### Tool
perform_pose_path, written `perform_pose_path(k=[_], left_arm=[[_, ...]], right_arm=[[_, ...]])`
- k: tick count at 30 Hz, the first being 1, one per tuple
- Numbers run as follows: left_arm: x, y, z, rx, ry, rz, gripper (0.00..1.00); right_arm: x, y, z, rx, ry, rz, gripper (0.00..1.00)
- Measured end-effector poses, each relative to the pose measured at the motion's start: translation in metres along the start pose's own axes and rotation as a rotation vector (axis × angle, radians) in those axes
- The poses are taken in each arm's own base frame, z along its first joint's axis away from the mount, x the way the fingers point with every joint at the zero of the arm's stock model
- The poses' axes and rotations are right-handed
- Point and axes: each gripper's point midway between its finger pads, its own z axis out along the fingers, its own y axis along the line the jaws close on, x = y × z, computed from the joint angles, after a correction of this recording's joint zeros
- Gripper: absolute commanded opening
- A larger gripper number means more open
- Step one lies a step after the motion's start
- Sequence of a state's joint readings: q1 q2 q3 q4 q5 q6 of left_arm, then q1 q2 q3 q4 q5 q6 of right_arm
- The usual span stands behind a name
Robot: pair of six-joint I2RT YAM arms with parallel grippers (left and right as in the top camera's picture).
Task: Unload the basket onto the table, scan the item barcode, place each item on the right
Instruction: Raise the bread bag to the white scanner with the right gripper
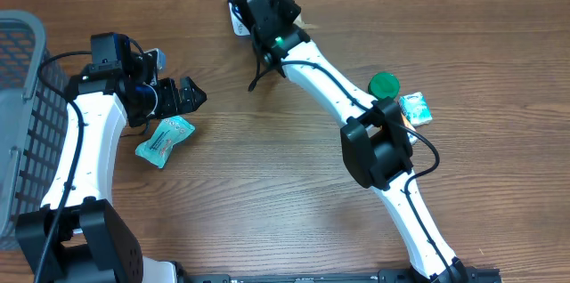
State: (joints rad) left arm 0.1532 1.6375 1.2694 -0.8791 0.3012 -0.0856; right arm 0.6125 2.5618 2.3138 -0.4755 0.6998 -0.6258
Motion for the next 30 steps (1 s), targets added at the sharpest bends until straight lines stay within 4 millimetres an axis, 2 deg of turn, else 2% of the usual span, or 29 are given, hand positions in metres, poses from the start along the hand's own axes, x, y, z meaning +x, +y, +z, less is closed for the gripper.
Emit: perform_pose_path(k=[5,13,30], left_arm=[[0.000,0.000,0.000,0.000,0.000,0.000,1.00],[0.000,0.000,0.000,0.000,0.000,0.000,0.99],[0.000,0.000,0.000,0.000,0.000,0.000,1.00]], right_arm=[[-0.004,-0.002,-0.002,0.054,0.001,0.006,0.04],[0.002,-0.011,-0.002,0.100,0.033,0.003,0.04],[-0.009,0.002,-0.014,0.094,0.010,-0.003,0.04]])
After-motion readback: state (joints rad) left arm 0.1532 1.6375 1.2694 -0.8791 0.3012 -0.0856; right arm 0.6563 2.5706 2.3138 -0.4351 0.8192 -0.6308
